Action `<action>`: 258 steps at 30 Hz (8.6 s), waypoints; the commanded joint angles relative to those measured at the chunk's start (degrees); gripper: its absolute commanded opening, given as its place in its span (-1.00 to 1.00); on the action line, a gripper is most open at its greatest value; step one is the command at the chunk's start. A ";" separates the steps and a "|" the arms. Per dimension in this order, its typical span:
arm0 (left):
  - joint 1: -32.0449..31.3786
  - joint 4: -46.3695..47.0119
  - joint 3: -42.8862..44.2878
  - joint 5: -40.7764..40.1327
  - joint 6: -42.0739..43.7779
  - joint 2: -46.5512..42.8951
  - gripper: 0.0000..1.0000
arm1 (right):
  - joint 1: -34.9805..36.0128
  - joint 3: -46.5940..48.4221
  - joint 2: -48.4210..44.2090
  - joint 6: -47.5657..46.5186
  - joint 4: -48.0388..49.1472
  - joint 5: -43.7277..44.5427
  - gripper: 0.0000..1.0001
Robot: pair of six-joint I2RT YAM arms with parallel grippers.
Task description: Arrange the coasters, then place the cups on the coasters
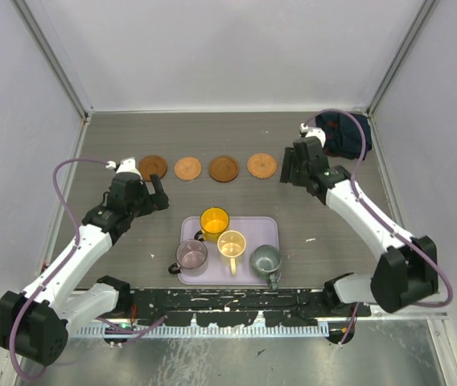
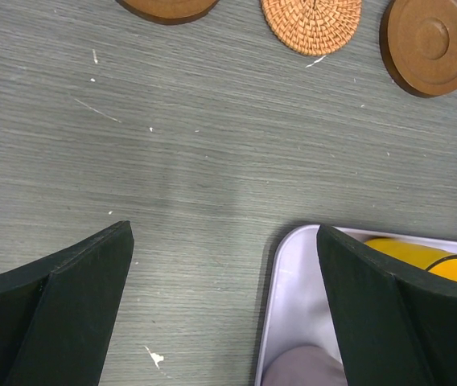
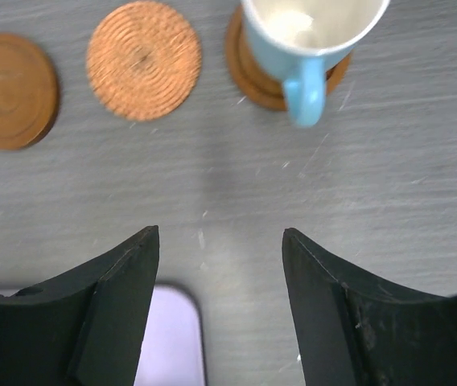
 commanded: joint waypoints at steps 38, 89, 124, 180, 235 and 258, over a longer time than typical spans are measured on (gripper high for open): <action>-7.73 -0.09 -1.49 3.30 0.25 -2.28 0.96 | 38.47 -18.02 -17.89 26.13 -21.14 4.48 -0.42; -7.73 1.40 -2.98 0.93 0.43 -2.92 0.96 | 38.70 1.74 -3.41 19.20 -23.04 24.94 0.00; -7.74 1.67 -2.66 1.78 1.78 -0.98 0.96 | 48.75 -9.73 -1.10 41.41 -23.07 15.11 0.20; -7.69 3.05 -2.57 0.66 1.66 -0.33 0.96 | 48.10 -1.71 1.02 31.86 -22.74 35.00 -0.99; -7.00 9.04 4.64 -0.04 3.43 15.77 0.96 | 8.15 18.09 26.68 -4.35 16.79 4.44 -0.99; -6.99 9.05 4.18 0.31 3.33 16.21 0.96 | 8.68 19.01 28.57 -3.65 15.17 4.08 -0.99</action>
